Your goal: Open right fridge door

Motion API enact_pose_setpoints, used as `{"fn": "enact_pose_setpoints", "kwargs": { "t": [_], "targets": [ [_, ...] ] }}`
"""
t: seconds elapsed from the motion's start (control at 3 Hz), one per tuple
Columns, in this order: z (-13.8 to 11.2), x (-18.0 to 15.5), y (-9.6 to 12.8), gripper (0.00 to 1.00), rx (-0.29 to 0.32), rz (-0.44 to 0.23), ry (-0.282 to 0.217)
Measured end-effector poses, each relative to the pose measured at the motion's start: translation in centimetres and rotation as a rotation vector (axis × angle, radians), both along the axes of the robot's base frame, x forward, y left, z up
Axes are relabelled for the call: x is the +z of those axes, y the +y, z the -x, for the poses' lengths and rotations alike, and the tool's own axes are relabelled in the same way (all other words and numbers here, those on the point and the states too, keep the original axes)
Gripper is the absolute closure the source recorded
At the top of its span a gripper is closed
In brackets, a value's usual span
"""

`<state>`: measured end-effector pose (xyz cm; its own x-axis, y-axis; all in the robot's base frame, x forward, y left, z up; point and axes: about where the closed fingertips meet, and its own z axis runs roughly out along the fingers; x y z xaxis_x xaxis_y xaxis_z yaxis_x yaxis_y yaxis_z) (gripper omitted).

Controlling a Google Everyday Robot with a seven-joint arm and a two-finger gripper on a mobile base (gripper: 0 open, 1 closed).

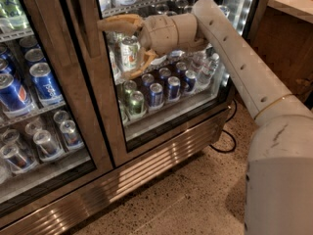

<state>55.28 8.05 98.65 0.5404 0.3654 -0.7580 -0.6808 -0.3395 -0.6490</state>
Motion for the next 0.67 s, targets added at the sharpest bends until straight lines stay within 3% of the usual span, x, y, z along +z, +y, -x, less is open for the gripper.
{"fn": "enact_pose_setpoints", "kwargs": {
  "t": [0.67],
  "targets": [
    [0.27,-0.54,-0.06,0.26,0.016,0.033,0.003]
  ]
}}
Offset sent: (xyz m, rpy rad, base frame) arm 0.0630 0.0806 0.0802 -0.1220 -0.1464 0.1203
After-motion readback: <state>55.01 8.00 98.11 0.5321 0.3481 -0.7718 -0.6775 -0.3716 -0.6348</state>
